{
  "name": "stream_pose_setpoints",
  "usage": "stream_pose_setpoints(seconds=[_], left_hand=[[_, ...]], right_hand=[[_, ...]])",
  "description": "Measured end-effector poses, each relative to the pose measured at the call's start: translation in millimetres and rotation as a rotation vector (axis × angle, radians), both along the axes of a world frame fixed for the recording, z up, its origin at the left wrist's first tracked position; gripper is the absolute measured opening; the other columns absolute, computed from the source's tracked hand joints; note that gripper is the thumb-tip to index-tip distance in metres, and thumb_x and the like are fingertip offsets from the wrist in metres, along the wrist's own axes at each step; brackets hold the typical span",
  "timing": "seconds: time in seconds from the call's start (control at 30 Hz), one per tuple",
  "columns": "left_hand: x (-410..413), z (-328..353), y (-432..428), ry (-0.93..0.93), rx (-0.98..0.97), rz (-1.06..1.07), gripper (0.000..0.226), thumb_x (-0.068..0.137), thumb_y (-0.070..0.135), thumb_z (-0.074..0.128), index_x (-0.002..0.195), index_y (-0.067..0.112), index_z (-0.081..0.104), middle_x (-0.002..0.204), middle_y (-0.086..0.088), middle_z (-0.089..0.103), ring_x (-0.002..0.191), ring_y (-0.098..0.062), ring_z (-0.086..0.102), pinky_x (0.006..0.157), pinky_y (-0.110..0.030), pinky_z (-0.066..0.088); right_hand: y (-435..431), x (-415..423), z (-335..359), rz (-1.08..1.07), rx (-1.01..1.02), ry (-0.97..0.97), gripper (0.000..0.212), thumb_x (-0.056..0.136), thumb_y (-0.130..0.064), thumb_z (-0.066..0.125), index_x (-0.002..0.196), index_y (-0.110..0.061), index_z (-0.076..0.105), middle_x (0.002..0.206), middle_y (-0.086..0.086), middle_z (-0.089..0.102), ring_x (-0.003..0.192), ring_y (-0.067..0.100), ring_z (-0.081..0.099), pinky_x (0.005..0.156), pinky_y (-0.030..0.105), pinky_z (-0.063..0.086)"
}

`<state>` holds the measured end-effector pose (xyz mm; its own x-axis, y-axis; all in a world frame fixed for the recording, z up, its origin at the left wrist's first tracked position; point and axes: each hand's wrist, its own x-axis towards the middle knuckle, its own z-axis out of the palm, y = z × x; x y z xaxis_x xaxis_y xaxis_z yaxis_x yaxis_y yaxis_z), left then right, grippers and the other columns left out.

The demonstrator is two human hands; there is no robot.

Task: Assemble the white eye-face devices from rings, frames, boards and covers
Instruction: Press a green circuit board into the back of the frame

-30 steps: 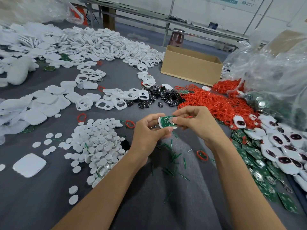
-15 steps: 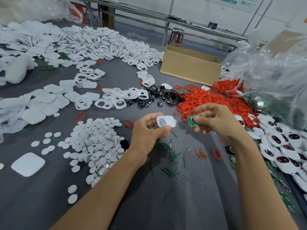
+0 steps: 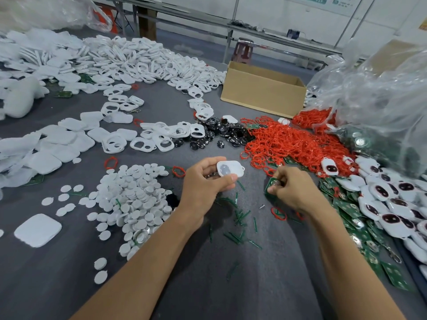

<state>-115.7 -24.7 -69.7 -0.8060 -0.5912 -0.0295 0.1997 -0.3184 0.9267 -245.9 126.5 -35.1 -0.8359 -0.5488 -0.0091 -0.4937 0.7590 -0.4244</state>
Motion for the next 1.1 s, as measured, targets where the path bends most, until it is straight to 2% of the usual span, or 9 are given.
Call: stream_pose_setpoints(seconds=[0.1,0.27,0.43,0.6,0.73,0.83,0.97,1.03,1.1], left_hand=[[1,-1,0,-0.004,-0.006,0.004,0.04,0.074,-0.008,0.076,0.108,0.01,0.067,0.103,-0.01,0.071,0.089,-0.025,0.07,0.071,-0.028,0.061],[1,-1,0,-0.006,-0.022,0.013,0.041,0.074,-0.006,0.077,0.11,0.01,0.066,0.103,-0.01,0.072,0.086,-0.025,0.071,0.07,-0.028,0.06],[1,-1,2,0.001,-0.004,0.022,0.044,0.073,-0.007,0.077,0.114,0.006,0.065,0.103,-0.011,0.072,0.087,-0.026,0.071,0.068,-0.026,0.06],[2,2,2,-0.003,-0.011,0.017,0.045,0.073,-0.007,0.077,0.115,0.005,0.065,0.104,-0.012,0.071,0.084,-0.022,0.071,0.068,-0.026,0.06],[2,1,3,0.003,-0.002,0.015,0.045,0.074,-0.007,0.077,0.116,0.004,0.064,0.105,-0.013,0.071,0.091,-0.029,0.071,0.068,-0.025,0.06],[1,0,3,-0.001,-0.001,0.009,0.046,0.074,-0.007,0.077,0.116,0.004,0.064,0.106,-0.013,0.071,0.094,-0.032,0.071,0.069,-0.026,0.06],[1,0,2,0.0,-0.006,0.007,0.046,0.074,-0.006,0.077,0.117,0.004,0.064,0.106,-0.012,0.071,0.093,-0.031,0.071,0.069,-0.026,0.06],[0,0,2,0.002,-0.008,0.004,0.045,0.074,-0.007,0.076,0.116,0.005,0.064,0.106,-0.012,0.071,0.09,-0.027,0.072,0.068,-0.025,0.059],[0,1,2,0.005,-0.003,0.002,0.044,0.075,-0.008,0.076,0.115,0.005,0.064,0.105,-0.012,0.071,0.086,-0.022,0.072,0.067,-0.024,0.059]], right_hand=[[2,3,-8,-0.012,-0.088,0.034,0.037,0.079,0.001,0.068,0.064,-0.023,0.043,0.056,-0.013,0.053,0.058,-0.001,0.046,0.05,0.021,0.027],[1,0,-4,-0.006,-0.016,0.016,0.029,0.081,-0.004,0.067,0.067,-0.019,0.046,0.06,-0.011,0.055,0.072,0.016,0.051,0.06,0.026,0.031],[3,6,-8,0.02,-0.006,0.117,0.019,0.082,-0.001,0.063,0.077,-0.011,0.047,0.074,0.011,0.064,0.076,0.027,0.055,0.061,0.034,0.034],[2,7,-9,0.029,0.019,0.149,0.016,0.085,-0.005,0.063,0.082,-0.007,0.047,0.083,0.022,0.066,0.084,0.037,0.058,0.063,0.039,0.037],[3,9,-7,0.028,0.036,0.153,0.014,0.086,-0.008,0.065,0.086,-0.004,0.051,0.084,0.023,0.065,0.086,0.039,0.058,0.064,0.04,0.037],[8,22,-7,0.079,0.023,0.264,0.014,0.083,-0.007,0.065,0.083,-0.008,0.05,0.088,0.019,0.065,0.087,0.038,0.058,0.064,0.038,0.036],[14,45,-14,0.12,0.155,0.512,0.016,0.086,-0.017,0.059,0.086,-0.016,0.043,0.097,0.008,0.062,0.088,0.036,0.06,0.058,0.035,0.03],[13,47,-10,0.087,0.076,0.594,0.012,0.082,-0.012,0.06,0.085,-0.012,0.049,0.09,0.01,0.063,0.082,0.036,0.06,0.056,0.034,0.029],[12,42,-2,0.027,-0.144,0.589,0.013,0.079,-0.003,0.064,0.082,-0.008,0.052,0.077,0.013,0.062,0.073,0.037,0.058,0.056,0.036,0.031]])
